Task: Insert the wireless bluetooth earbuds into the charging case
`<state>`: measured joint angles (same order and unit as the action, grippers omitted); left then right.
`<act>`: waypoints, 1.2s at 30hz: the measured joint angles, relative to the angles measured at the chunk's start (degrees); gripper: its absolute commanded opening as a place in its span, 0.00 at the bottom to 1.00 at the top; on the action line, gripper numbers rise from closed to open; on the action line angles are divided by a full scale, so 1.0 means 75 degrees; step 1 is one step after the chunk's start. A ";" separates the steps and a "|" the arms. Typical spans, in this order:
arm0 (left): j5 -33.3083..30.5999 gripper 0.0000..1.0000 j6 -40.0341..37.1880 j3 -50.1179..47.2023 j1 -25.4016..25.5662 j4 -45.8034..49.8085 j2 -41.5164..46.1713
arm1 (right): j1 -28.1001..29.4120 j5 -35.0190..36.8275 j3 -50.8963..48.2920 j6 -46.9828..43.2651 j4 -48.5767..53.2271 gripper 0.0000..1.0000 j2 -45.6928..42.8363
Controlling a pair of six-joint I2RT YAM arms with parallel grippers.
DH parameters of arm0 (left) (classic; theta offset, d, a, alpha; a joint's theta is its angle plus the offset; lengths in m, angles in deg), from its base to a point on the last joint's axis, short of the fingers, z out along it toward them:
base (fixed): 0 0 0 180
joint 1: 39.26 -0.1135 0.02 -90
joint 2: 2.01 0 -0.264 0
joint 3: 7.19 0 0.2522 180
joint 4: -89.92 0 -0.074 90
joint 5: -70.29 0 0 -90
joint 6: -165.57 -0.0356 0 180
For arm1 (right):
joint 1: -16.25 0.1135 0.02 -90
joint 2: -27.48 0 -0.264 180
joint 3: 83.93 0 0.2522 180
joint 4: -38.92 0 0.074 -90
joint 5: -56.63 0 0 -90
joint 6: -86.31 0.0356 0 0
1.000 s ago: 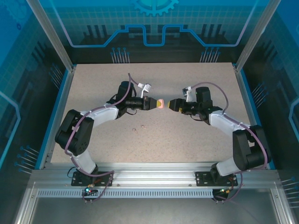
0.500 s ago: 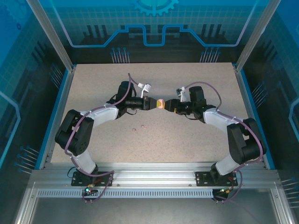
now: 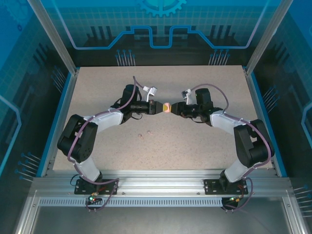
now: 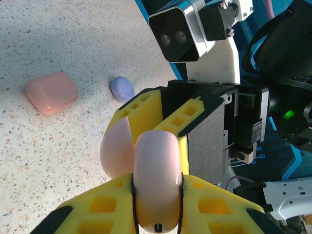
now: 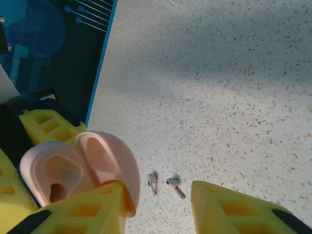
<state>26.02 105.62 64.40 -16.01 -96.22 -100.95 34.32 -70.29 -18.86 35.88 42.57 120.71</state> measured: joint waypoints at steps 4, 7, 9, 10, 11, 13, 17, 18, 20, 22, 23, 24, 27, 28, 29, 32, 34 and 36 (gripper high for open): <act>-0.0012 0.00 0.0000 0.0000 -0.0009 -0.0012 0.0000 | 0.0003 -0.0175 0.0064 0.0009 -0.0119 0.24 0.0052; -0.0026 0.00 0.0000 0.0000 -0.0009 -0.0012 0.0000 | 0.0003 -0.0315 0.0073 0.0015 -0.0198 0.16 0.0058; -0.0029 0.00 0.0000 0.0000 -0.0009 -0.0015 0.0000 | 0.0003 -0.0396 0.0076 0.0003 -0.0251 0.12 0.0058; -0.0032 0.00 0.0000 0.0000 -0.0009 -0.0015 0.0000 | 0.0003 -0.0405 0.0076 -0.0006 -0.0265 0.08 0.0058; -0.0029 0.00 0.0000 0.0000 -0.0009 -0.0017 0.0000 | 0.0000 -0.0431 0.0076 -0.0026 -0.0268 0.03 0.0058; -0.0029 0.00 0.0000 0.0000 -0.0015 -0.0017 0.0000 | 0.0000 -0.0446 0.0076 -0.0047 -0.0259 0.00 0.0058; -0.0029 0.01 0.0003 0.0000 -0.0015 -0.0017 0.0000 | -0.0003 -0.0458 0.0076 -0.0082 -0.0262 0.00 0.0058; -0.0029 0.06 0.0003 0.0000 -0.0015 -0.0017 0.0000 | -0.0009 -0.0460 0.0076 -0.0082 -0.0259 0.00 0.0058; -0.0032 0.26 0.0003 0.0000 -0.0015 -0.0017 0.0000 | -0.0012 -0.0458 0.0076 -0.0085 -0.0254 0.00 0.0058; -0.0038 0.52 0.0015 0.0000 -0.0012 -0.0015 0.0000 | -0.0012 -0.0452 0.0119 -0.0137 -0.0149 0.00 0.0058; -0.0032 0.62 0.0000 0.0000 -0.0006 -0.0009 0.0000 | -0.0009 -0.0367 0.0178 -0.0166 -0.0058 0.00 0.0058; -0.0044 0.68 0.0000 0.0003 0.0003 -0.0006 0.0009 | -0.0015 -0.0280 0.0262 -0.0210 0.0076 0.00 0.0058; -0.0131 0.83 -0.0044 0.0006 0.0009 0.0029 0.0044 | -0.0029 -0.0012 0.0548 -0.0376 0.0455 0.00 0.0058; -0.0184 0.85 -0.0047 0.0012 0.0006 0.0058 0.0073 | -0.0035 0.0070 0.0638 -0.0440 0.0589 0.00 0.0058; -0.0230 0.88 -0.0067 0.0026 -0.0003 0.0108 0.0108 | -0.0052 0.0119 0.0708 -0.0501 0.0702 0.00 0.0058; -0.0318 0.97 -0.0236 0.0152 -0.0067 0.0423 0.0297 | -0.0114 0.0277 0.0903 -0.0729 0.1099 0.00 0.0058; -0.0318 0.99 -0.0466 0.0391 -0.0154 0.0842 0.0440 | -0.0160 0.0356 0.1099 -0.1000 0.1492 0.00 0.0058; -0.0280 0.99 -0.0787 0.0775 -0.0268 0.1443 0.0557 | -0.0178 0.0460 0.1376 -0.1405 0.1955 0.00 0.0073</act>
<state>23.92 99.71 70.21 -18.03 -85.40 -96.77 32.98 -66.84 -8.54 25.35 57.24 121.25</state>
